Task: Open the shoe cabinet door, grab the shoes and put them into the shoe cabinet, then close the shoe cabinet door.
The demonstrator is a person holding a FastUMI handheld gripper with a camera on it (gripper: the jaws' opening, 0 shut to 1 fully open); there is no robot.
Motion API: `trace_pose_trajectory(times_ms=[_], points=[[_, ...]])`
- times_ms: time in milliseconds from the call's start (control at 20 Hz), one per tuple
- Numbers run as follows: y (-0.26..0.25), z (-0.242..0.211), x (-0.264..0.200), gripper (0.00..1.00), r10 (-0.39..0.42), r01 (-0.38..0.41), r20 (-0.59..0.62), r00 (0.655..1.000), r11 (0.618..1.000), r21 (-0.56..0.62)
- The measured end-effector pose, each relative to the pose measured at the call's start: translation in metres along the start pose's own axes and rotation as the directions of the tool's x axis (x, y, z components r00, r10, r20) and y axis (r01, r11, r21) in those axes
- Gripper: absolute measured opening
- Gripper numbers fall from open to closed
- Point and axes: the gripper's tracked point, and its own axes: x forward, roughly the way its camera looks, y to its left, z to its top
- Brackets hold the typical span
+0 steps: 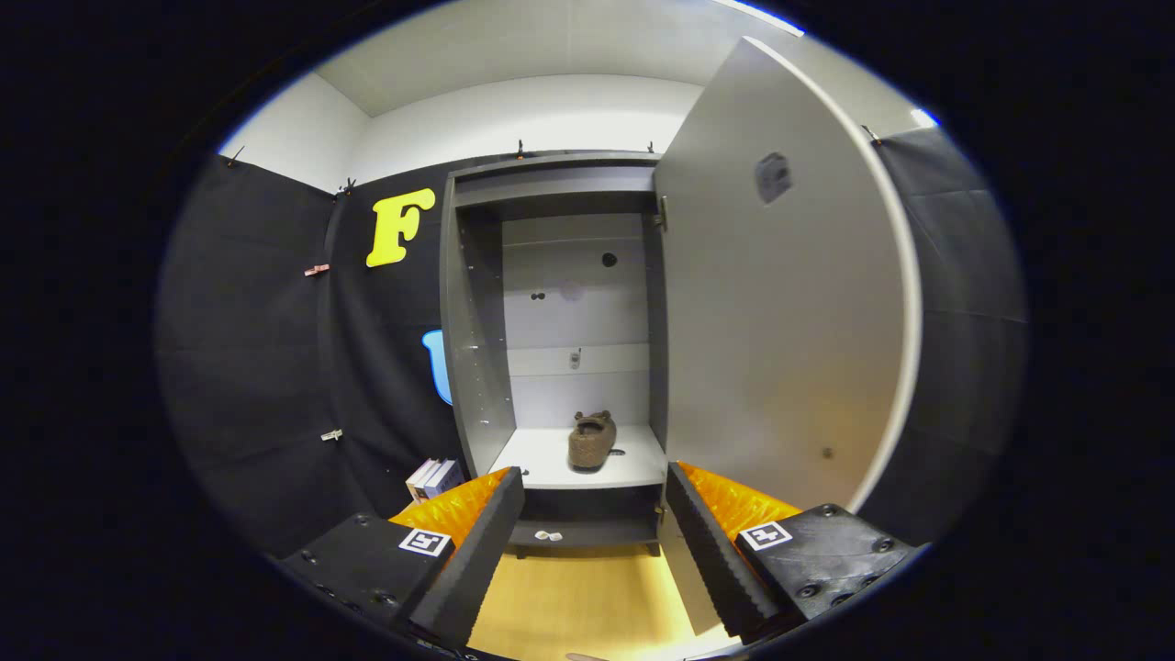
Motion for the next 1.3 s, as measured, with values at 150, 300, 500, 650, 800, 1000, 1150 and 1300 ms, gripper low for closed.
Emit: trace_pose_trajectory(times_ms=[150, 300, 500, 650, 800, 1000, 1150, 1300], points=[[-0.041, 0.005, -0.029, 0.98, -0.051, 0.051, 0.021, 0.998, 0.999, 0.005], [-0.086, 0.004, -0.052, 0.98, -0.122, 0.122, 0.016, 0.992, 0.993, -0.005], [-0.149, 0.011, -0.070, 0.98, -0.215, 0.215, 0.034, 0.976, 0.977, 0.011], [-0.184, 0.011, -0.069, 0.98, -0.255, 0.255, 0.046, 0.966, 0.967, 0.016], [-0.194, 0.023, -0.070, 0.98, -0.275, 0.275, 0.052, 0.960, 0.962, 0.005], [-0.213, 0.022, -0.036, 0.98, -0.253, 0.254, 0.053, 0.966, 0.967, -0.003], [-0.221, 0.017, -0.008, 0.98, -0.227, 0.229, 0.053, 0.972, 0.973, -0.016], [-0.228, 0.014, 0.022, 0.98, -0.219, 0.221, 0.057, 0.974, 0.975, -0.014]])
